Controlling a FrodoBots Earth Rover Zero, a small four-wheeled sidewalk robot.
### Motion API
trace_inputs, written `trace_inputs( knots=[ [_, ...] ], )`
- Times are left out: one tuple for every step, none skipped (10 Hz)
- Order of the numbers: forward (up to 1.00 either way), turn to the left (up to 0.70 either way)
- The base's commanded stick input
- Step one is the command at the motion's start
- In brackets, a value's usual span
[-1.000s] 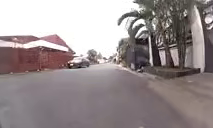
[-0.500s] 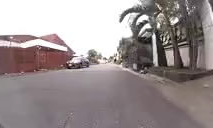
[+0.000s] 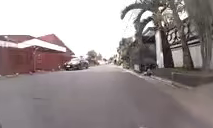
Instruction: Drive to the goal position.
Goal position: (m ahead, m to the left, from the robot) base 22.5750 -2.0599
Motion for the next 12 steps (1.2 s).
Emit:
trace_inputs(
  knots=[
    [1.00, 0.00],
    [1.00, 0.00],
    [1.00, 0.00],
    [1.00, 0.00],
    [1.00, 0.00],
    [1.00, 0.00],
    [1.00, 0.00],
    [1.00, 0.00],
    [1.00, -0.40],
    [1.00, -0.40],
    [1.00, -0.11],
    [1.00, 0.00]
  ],
)
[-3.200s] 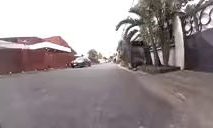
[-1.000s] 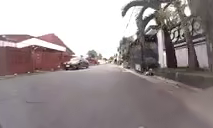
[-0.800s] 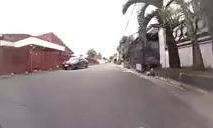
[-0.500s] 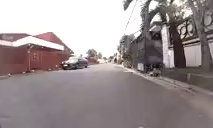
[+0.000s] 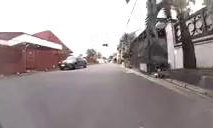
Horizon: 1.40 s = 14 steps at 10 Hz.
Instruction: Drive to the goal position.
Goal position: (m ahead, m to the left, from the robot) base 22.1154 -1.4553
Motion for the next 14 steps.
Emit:
trace_inputs(
  knots=[
    [1.00, 0.00],
    [1.00, 0.00],
    [1.00, 0.00],
    [1.00, 0.00],
    [1.00, 0.00],
    [1.00, 0.00],
    [1.00, 0.00],
    [1.00, 0.00],
    [1.00, 0.00],
    [1.00, 0.00],
    [1.00, 0.00],
    [1.00, 0.00],
    [1.00, 0.00],
    [1.00, 0.00]
  ],
)
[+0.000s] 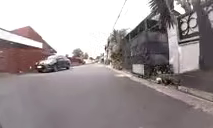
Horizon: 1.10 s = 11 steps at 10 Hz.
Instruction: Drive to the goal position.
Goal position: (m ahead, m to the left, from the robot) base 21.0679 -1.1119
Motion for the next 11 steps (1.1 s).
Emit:
trace_inputs(
  knots=[
    [1.00, 0.00],
    [1.00, 0.02],
    [1.00, 0.05],
    [1.00, 0.02],
    [1.00, 0.00],
    [1.00, 0.00],
    [1.00, 0.00],
    [1.00, 0.00],
    [1.00, 0.00],
    [1.00, 0.00],
    [1.00, 0.00]
  ],
)
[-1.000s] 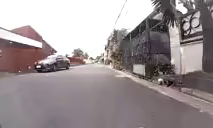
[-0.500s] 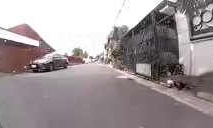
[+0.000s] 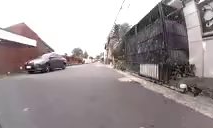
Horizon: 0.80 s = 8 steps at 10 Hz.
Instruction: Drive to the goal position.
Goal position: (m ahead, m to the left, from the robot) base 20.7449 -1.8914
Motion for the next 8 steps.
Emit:
trace_inputs(
  knots=[
    [1.00, 0.18],
    [1.00, 0.22],
    [1.00, 0.00],
    [1.00, 0.00],
    [1.00, 0.00],
    [1.00, 0.00],
    [1.00, 0.00],
    [1.00, 0.00]
  ],
)
